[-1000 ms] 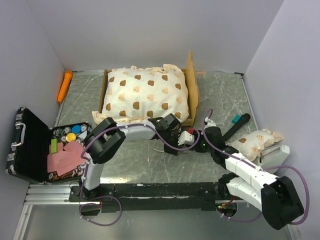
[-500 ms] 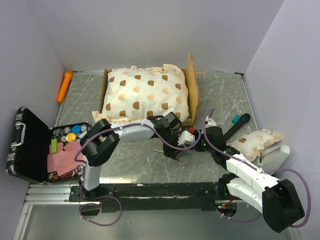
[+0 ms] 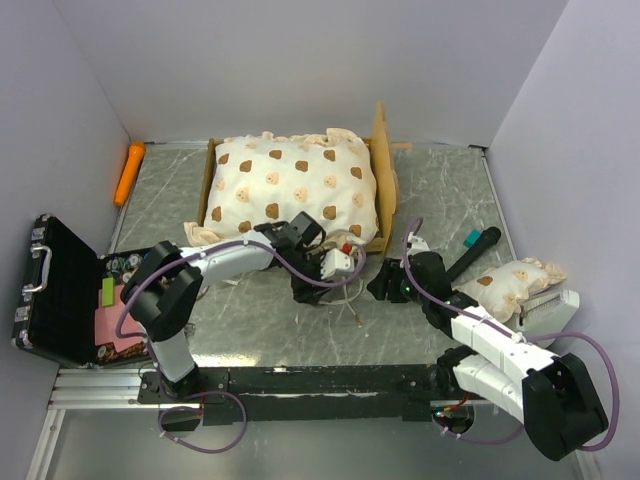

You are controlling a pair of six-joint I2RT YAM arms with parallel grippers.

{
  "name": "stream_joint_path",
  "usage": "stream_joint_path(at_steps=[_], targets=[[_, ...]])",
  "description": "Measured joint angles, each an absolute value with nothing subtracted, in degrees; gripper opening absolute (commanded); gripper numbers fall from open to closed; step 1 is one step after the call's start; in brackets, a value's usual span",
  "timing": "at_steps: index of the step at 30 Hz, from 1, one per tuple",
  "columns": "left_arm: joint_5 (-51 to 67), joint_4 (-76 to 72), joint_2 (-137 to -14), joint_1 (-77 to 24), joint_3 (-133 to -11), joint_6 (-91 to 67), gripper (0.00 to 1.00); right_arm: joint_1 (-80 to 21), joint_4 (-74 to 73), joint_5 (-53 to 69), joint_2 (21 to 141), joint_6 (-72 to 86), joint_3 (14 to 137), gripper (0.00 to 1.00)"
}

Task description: Set up the pet bed

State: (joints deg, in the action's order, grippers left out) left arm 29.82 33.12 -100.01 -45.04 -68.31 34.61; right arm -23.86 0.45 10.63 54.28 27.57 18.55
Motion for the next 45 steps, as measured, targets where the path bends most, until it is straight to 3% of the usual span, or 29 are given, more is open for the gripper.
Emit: stream_joint_path(at_steps=[6,11,14,15,19,27,34,39,45], targets=[[26.35,31.53,-100.27,-45.87,-63.99,37.04,0.66,-23.86,0.89,10.59,54.63,27.38,18.57,0.61],[23.0,25.71,-101.01,-46.65,-61.63,36.99,0.5,-23.88,1.15,10.55,54.72,27.35,18.59,0.6],[20.51,23.05,-101.75,-47.46,-60.95,37.45,0.46,-23.88,1.61,10.57,54.54,27.2,18.59,0.6],[20.25,22.83,-101.84,-47.68,-60.95,37.47,0.4,-23.88,1.74,10.57,54.52,27.11,18.59,0.6],[19.81,22.96,-101.75,-48.47,-60.95,37.47,0.01,-23.88,2.13,10.61,54.74,26.46,18.59,0.58],[17.76,23.29,-101.73,-48.84,-61.84,37.89,0.01,-23.77,6.9,8.4,62.54,26.11,18.87,0.45],[16.84,24.99,-101.6,-48.84,-69.73,37.91,0.01,-20.97,12.75,10.07,74.83,26.11,22.72,0.35],[17.72,24.88,-101.49,-49.06,-71.59,37.89,0.01,-20.6,19.88,12.71,81.08,27.03,23.99,0.34],[18.85,25.17,-104.27,-49.82,-77.65,38.15,0.01,-20.1,31.22,17.76,83.66,28.82,20.97,0.41]])
